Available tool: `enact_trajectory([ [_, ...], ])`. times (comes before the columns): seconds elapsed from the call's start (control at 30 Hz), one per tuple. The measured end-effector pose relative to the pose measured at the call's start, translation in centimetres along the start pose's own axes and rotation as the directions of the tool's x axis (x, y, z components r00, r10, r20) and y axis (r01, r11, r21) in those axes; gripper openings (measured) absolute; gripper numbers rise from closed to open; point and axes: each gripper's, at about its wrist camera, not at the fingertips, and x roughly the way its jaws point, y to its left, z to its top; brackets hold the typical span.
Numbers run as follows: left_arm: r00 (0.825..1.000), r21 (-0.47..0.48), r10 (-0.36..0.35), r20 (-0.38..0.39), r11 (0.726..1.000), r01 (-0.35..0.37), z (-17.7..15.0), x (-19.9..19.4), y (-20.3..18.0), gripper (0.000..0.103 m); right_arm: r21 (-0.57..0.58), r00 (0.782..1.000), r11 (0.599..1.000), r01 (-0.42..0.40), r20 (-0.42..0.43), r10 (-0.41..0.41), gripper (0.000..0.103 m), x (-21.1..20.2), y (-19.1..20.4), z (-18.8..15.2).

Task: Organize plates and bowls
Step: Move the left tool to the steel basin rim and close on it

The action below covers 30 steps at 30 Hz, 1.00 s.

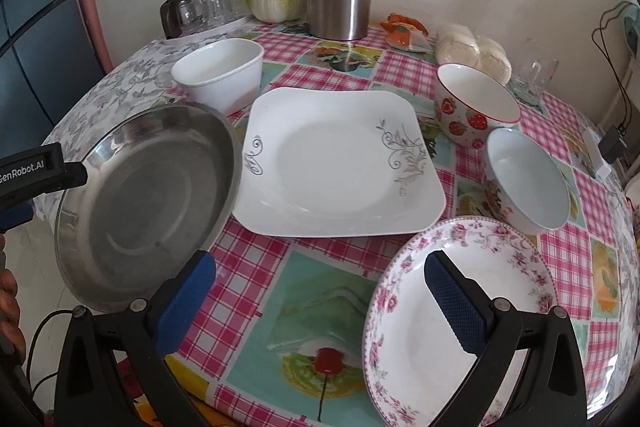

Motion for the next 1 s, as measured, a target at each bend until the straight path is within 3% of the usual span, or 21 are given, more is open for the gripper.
enact_trajectory([
  [0.1, 0.999, -0.009, -0.025, 0.029, 1.000, 0.025, 0.1, 0.1, 0.3, 0.103, -0.028, 1.000, 0.999, -0.026, -0.005, 0.026, 0.103, 0.7, 1.2, 0.1],
  [0.23, 1.000, 0.017, -0.022, 0.008, 1.000, 0.022, 0.4, 0.6, 0.3, 0.103, -0.047, 0.999, 0.998, -0.049, -0.015, 0.049, 0.101, 1.5, 2.4, 0.1],
  [0.43, 1.000, 0.042, -0.013, -0.008, 0.999, 0.013, 0.9, 1.5, 0.7, 0.102, -0.053, 0.996, 0.995, -0.090, -0.033, 0.088, 0.077, 2.5, 3.2, 0.4],
  [0.53, 0.999, 0.049, -0.027, -0.042, 0.998, 0.029, 0.9, 2.4, 0.9, 0.086, -0.043, 0.994, 0.993, -0.107, -0.043, 0.105, 0.065, 2.9, 3.3, 0.6],
  [0.8, 0.997, 0.078, -0.006, -0.081, 0.997, 0.012, 1.2, 4.2, 1.4, 0.067, -0.080, 0.989, 0.987, -0.142, -0.046, 0.139, 0.032, 3.1, 4.8, 0.7],
  [1.0, 0.995, 0.089, 0.031, -0.099, 0.996, -0.022, 1.5, 5.6, 1.9, 0.051, -0.107, 0.988, 0.983, -0.151, -0.054, 0.146, 0.023, 3.4, 5.5, 0.7],
])
